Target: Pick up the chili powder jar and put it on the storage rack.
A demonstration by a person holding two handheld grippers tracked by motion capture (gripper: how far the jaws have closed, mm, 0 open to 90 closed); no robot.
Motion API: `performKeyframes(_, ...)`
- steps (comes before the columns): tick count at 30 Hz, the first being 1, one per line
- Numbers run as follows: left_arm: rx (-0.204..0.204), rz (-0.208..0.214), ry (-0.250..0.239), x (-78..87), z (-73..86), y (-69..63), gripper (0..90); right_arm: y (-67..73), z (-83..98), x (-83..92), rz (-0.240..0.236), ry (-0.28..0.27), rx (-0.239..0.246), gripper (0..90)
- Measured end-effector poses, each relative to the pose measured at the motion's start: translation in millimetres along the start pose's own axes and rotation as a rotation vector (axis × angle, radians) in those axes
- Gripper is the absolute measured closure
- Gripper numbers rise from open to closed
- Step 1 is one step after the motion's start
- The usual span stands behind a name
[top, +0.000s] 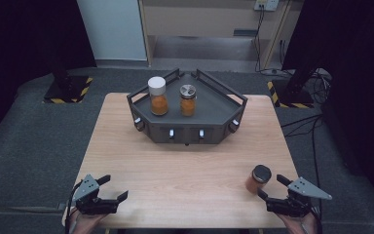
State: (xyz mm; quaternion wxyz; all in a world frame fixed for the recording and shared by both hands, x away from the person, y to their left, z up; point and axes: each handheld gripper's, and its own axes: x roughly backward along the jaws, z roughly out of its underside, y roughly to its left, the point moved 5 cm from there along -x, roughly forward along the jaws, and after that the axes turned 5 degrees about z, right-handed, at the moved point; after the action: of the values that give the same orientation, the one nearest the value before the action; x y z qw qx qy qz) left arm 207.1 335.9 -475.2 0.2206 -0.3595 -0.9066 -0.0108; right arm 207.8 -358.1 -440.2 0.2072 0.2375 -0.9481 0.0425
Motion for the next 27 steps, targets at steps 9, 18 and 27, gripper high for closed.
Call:
performKeyframes(9,0.002,-0.001,0.000,-0.1,0.1,0.2,5.0,0.6,-9.0,2.8,-0.001,-0.003,0.014,9.8)
performKeyframes(18,0.000,-0.001,0.001,-0.1,0.0,-0.1,4.9,-1.0,-21.8,-4.1,-0.001,0.027,0.024,9.9)
performKeyframes(27,0.001,-0.001,0.002,-0.4,0.0,0.1,5.0,-7.3,-26.1,-20.0,-0.003,0.075,0.006,10.8)
